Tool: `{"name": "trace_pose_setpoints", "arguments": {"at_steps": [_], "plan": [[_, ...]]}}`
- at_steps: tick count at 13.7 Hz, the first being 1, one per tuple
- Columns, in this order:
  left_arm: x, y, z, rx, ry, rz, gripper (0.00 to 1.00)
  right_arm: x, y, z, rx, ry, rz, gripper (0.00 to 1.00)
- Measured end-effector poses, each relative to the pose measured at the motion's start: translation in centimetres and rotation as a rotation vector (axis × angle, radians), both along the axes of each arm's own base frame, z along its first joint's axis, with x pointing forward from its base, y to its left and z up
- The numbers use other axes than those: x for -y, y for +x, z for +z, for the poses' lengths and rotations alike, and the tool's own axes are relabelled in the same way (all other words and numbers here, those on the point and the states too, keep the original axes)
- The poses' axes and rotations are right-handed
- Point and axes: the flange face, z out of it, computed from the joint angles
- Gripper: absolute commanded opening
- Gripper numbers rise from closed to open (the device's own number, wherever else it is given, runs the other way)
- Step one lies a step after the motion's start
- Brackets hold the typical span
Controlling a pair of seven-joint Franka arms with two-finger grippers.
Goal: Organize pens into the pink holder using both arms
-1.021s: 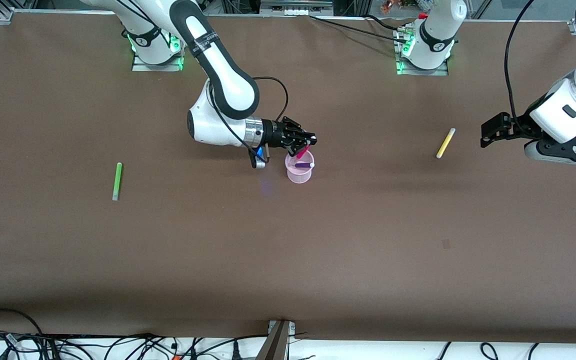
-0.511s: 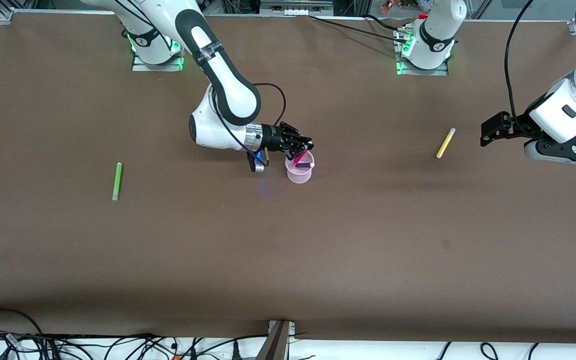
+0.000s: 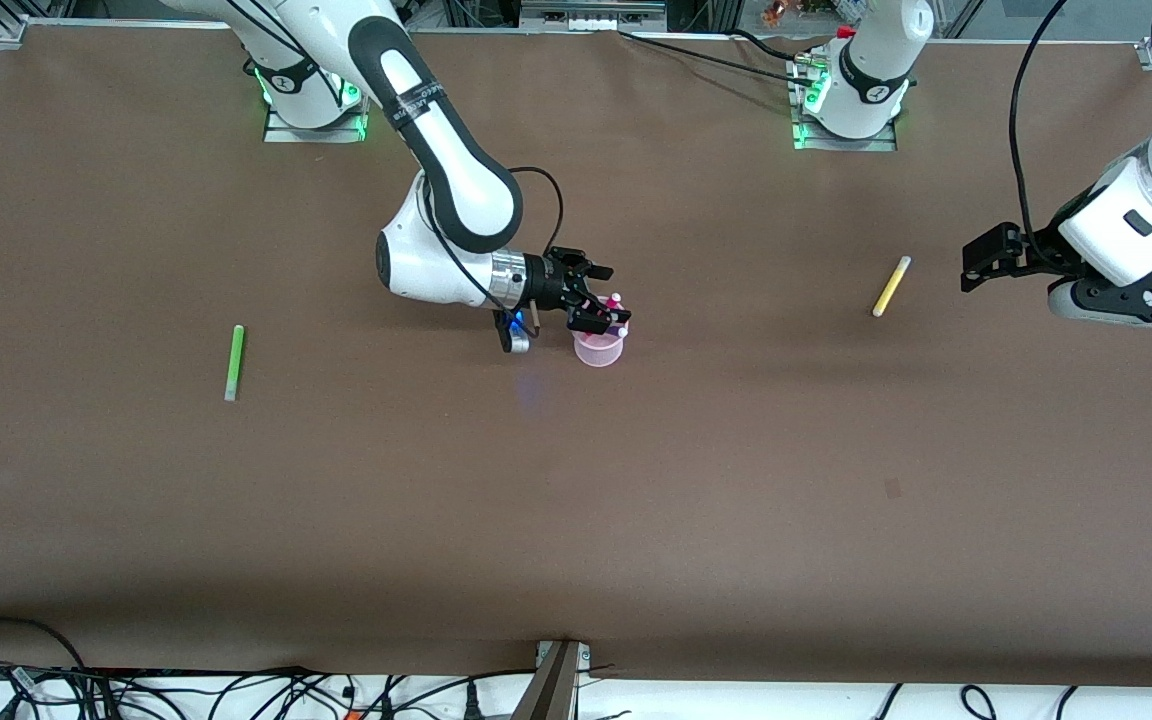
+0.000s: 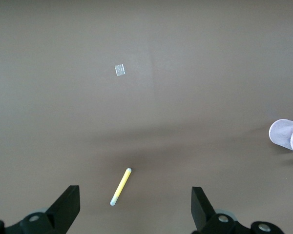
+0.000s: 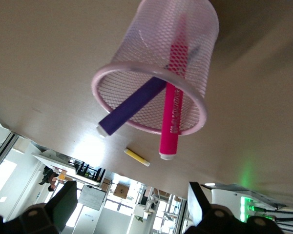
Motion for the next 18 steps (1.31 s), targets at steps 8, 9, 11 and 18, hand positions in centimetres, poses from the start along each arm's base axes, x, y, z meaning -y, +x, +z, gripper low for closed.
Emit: {"name": "trace_pose_setpoints", "arguments": {"at_steps": [8,9,11,18], "plan": [[-0.4,0.2,-0.4,-0.010,0.000,0.007,1.00,16.8,8.5,11.1,0.118,-0.090,0.222,1.00],[-0.5,0.2,-0.6,-0.012,-0.001,0.007,1.00,20.5,9.2,13.0,0.131,-0.117,0.271,1.00],[-0.6,0.4,-0.8,-0.017,-0.001,0.009,1.00,25.5,9.4,17.3,0.203,-0.223,0.364,1.00],[-1.9,0.5,-0.9,-0.018,-0.002,0.022,1.00,31.9,5.4,28.9,0.456,-0.589,0.743,1.00]]}}
